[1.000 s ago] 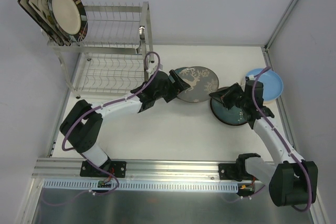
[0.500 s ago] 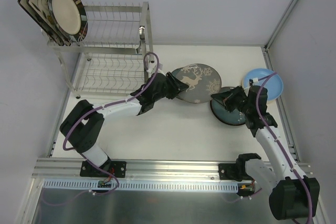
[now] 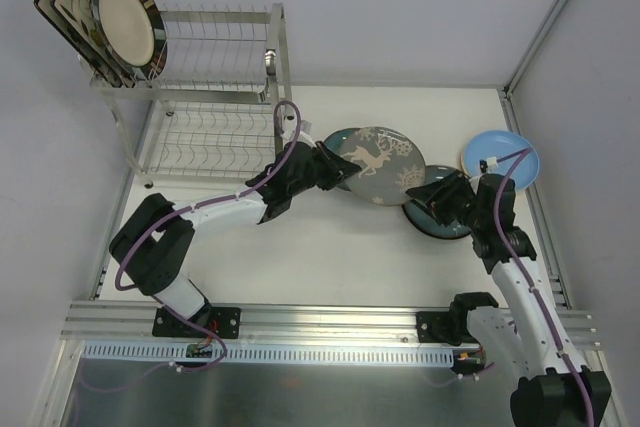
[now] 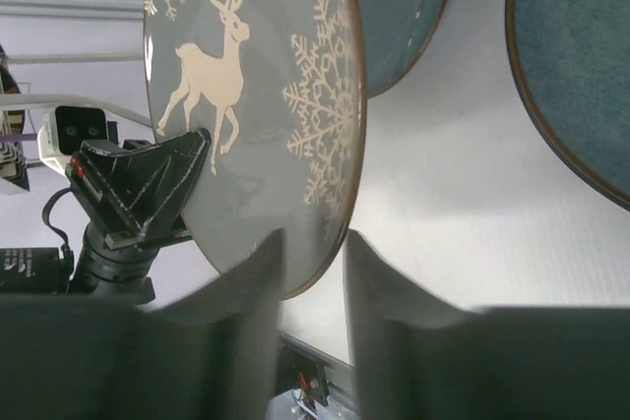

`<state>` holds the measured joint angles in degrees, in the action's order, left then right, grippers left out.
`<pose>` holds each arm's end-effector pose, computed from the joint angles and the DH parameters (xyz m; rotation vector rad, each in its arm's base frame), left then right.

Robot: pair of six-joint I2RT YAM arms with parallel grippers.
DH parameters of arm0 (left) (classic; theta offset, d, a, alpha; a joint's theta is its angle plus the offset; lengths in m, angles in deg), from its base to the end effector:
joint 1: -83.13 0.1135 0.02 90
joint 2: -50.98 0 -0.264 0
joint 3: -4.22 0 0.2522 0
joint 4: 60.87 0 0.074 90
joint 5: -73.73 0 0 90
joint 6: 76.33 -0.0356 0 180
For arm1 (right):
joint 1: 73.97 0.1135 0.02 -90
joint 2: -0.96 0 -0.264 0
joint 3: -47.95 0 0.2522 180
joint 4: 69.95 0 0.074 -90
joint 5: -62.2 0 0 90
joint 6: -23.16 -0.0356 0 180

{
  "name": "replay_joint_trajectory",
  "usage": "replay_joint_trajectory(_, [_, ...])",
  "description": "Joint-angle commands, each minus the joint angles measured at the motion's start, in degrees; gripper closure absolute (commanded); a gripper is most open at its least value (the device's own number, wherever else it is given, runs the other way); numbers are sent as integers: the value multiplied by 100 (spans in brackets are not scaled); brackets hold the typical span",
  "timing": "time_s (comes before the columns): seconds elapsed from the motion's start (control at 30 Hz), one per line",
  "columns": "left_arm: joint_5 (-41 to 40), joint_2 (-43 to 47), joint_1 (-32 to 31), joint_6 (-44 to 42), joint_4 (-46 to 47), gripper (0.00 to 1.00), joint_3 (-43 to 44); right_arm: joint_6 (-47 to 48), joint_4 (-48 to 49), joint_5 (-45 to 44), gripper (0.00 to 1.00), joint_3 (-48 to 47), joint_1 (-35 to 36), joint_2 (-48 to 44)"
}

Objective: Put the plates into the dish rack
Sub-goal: Pass the plate from the right arm to the left

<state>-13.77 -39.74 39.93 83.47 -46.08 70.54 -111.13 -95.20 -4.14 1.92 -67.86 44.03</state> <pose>0.2621 -0.2483 0.2550 -0.4212 1.9407 -1.4229 0.1751 0.0331 0.2664 0.3956 2.0181 0.9676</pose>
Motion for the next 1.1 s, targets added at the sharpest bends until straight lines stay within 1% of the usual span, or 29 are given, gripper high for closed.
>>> replay_joint_trajectory(0.0, [101,247,-22,-309,616,100,167,702,-397,-203,57,-490,13,-211])
replay_joint_trajectory(0.17, [163,309,-30,-546,625,100,299,1440,-1337,-818,39,-868,13,-317])
replay_joint_trajectory(0.2, [163,344,-39,-599,616,100,325,1685,-1478,-932,31,-1016,13,-325])
replay_joint_trajectory(0.27, [189,362,-74,-809,616,100,404,1915,-1830,-1266,23,-1158,13,-343])
replay_joint_trajectory(0.3, [224,405,-83,-967,616,100,431,2124,-1918,-1380,16,-1315,13,-343])
replay_joint_trajectory(0.37, [251,441,-127,-1161,616,100,519,2302,-2199,-1776,11,-1465,13,-369])
replay_joint_trajectory(0.4, [294,484,-197,-1275,607,100,545,2381,-2304,-1960,6,-1544,13,-369])
replay_joint_trajectory(0.43, [312,502,-224,-1493,607,100,589,2529,-2506,-2318,4,-1684,13,-369])
replay_joint_trajectory(0.5, [321,616,-311,-1732,607,100,607,2671,-2648,-2742,0,-1791,13,-396])
replay_joint_trajectory(0.53, [330,643,-329,-1950,599,100,633,2759,-2744,-3066,1,-1852,13,-413])
replay_joint_trajectory(0.6, [330,748,-373,-2154,590,100,677,2812,-2806,-3366,1,-1888,13,-509])
replay_joint_trajectory(0.63, [330,783,-408,-2390,581,100,729,2830,-2850,-3620,0,-1897,13,-554])
replay_joint_trajectory(0.7, [347,862,-443,-2637,581,100,809,2865,-2894,-3850,0,-1888,13,-615])
replay_joint_trajectory(0.77, [356,907,-496,-3067,572,100,958,2856,-2964,-4132,1,-1853,13,-694])
replay_joint_trajectory(0.8, [365,941,-514,-3400,563,100,1011,2856,-2982,-4194,0,-1827,4,-721])
replay_joint_trajectory(0.93, [356,1003,-532,-4245,423,100,1467,2812,-2973,-4238,0,-1686,13,-844])
replay_joint_trajectory(1.07, [111,1003,-532,-5150,247,100,1907,2751,-2982,-4194,1,-1581,13,-879])
